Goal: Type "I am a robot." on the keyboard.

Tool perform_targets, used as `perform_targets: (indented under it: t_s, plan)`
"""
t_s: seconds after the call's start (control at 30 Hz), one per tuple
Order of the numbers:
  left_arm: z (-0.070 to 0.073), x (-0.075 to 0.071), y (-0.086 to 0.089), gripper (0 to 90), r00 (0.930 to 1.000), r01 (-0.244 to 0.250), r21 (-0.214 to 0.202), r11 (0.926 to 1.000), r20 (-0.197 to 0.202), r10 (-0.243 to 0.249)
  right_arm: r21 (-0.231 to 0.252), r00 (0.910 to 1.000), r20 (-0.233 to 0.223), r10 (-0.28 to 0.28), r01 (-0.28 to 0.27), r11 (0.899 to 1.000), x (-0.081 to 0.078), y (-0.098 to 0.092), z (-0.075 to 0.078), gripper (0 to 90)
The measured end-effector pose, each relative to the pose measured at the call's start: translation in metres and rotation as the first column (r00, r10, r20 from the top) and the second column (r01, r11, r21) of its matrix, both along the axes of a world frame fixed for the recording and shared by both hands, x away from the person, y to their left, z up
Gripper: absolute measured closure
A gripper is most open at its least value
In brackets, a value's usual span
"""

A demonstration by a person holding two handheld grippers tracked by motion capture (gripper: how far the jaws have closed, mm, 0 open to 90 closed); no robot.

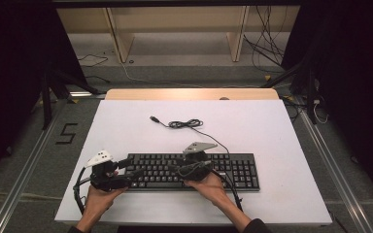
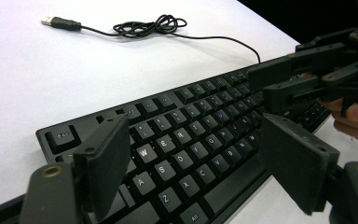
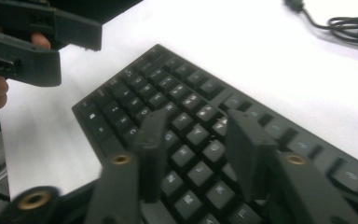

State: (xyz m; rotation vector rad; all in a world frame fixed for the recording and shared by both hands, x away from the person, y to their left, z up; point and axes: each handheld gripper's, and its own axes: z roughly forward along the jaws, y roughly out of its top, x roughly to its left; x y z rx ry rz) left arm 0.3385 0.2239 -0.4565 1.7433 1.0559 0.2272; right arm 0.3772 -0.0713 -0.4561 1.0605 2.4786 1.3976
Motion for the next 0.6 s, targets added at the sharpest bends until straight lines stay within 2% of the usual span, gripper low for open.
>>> perform_targets:
  t_s: [0.13, 0.3, 0.47, 0.6]
  plan:
    - [0.000, 0.000, 0.000, 24.8, 1.0000, 0.000, -0.001, 1.0000, 0.000, 0.000, 0.007, 0.9998, 0.004, -0.020, 0.020, 1.000, 0.001, -0.011, 0.003, 46.9]
    - [0.000, 0.000, 0.000, 24.8, 1.0000, -0.002, -0.005, 1.0000, 0.000, 0.002, 0.011, 0.9992, 0.004, -0.040, 0.040, 0.999, 0.004, -0.020, 0.006, 42.8]
    - [0.000, 0.000, 0.000, 24.7, 1.0000, 0.001, 0.000, 1.0000, 0.000, -0.001, -0.003, 0.9987, 0.004, -0.051, 0.051, 0.999, 0.006, -0.022, 0.005, 41.1]
    - [0.000, 0.000, 0.000, 24.7, 1.0000, 0.002, 0.000, 1.0000, 0.001, -0.002, -0.014, 0.9981, 0.004, -0.062, 0.062, 0.998, 0.008, -0.022, 0.004, 45.7]
